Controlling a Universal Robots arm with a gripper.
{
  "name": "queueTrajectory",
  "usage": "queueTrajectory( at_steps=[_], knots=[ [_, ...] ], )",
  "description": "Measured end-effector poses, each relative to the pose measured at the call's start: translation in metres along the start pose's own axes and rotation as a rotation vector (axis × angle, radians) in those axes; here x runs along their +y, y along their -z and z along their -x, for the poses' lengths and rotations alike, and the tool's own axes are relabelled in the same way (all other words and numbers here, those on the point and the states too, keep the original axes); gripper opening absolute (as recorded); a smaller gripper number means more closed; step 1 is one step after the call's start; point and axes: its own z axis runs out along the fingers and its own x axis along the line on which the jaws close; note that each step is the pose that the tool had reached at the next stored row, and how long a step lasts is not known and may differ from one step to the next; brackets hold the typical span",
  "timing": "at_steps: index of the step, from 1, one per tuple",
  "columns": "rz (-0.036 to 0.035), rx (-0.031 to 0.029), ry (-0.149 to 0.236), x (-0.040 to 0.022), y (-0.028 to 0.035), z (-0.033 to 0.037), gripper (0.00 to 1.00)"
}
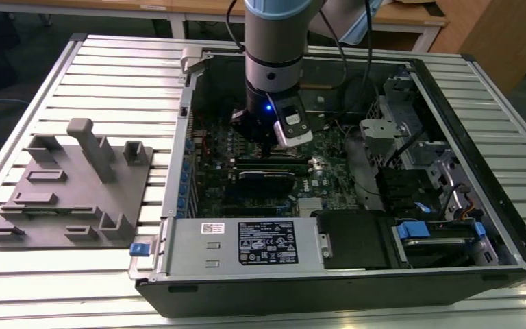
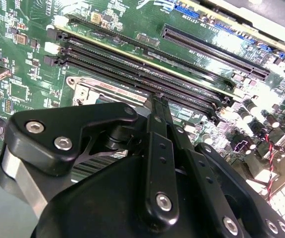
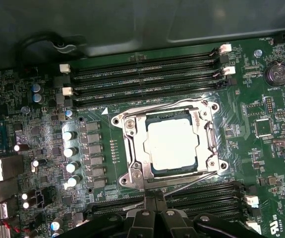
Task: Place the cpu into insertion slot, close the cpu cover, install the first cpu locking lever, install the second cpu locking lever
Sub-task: 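Install the second cpu locking lever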
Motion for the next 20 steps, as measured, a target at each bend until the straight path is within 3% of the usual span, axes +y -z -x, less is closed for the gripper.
queueTrajectory(
  at_steps=[20],
  knots=[
    [0.0001,0.0,0.0,-0.0012,-0.0018,-0.0067,0.11]
  ],
)
